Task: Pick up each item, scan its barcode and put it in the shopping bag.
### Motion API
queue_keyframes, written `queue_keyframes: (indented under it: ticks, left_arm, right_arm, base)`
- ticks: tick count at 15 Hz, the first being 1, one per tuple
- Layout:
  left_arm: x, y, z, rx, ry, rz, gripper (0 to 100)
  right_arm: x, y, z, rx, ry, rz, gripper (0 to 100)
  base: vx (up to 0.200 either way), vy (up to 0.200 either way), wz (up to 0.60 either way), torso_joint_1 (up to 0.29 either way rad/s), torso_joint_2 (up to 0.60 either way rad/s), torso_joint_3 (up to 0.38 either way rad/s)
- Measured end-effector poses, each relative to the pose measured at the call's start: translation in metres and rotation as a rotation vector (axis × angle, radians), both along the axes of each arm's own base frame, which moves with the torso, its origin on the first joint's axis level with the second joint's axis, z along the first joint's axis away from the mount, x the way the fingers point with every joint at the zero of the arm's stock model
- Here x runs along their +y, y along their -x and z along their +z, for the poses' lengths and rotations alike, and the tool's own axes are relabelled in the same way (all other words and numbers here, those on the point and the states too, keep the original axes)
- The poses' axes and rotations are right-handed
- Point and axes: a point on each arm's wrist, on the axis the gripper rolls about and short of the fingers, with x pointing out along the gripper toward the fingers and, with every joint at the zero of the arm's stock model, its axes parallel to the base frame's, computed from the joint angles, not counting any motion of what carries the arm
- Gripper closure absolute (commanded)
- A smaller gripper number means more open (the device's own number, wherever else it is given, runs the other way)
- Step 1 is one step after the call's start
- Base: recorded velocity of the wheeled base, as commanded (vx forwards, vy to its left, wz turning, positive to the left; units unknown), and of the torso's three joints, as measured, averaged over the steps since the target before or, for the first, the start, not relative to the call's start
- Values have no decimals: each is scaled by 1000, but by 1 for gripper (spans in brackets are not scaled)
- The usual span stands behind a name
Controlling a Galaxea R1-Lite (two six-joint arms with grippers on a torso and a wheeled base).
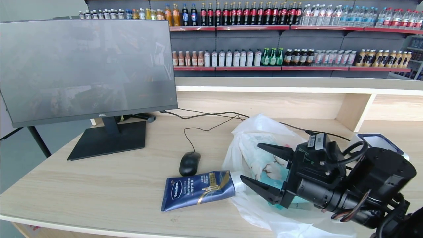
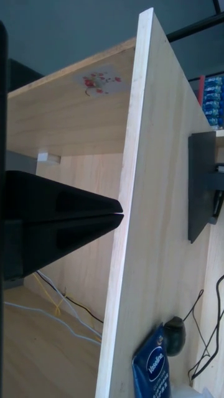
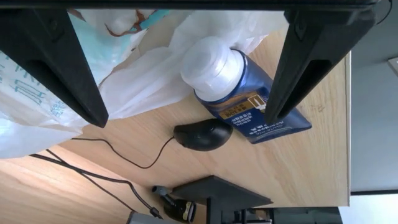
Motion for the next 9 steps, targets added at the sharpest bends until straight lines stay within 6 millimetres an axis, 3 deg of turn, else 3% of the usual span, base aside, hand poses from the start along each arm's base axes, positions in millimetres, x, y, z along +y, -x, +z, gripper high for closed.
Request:
queue_keyframes:
  ticks: [5, 9]
  left_arm:
    - [0, 0, 0, -1, 0, -1, 100]
    - [0, 0, 0, 0, 0, -1, 100]
  right_arm:
    - [1, 20, 14, -42, -25, 44, 0]
    - [-16, 44, 24, -67, -41, 42, 0]
  base:
    - [0, 0, 0, 0, 0, 0]
    - [0, 0, 0, 0, 0, 0]
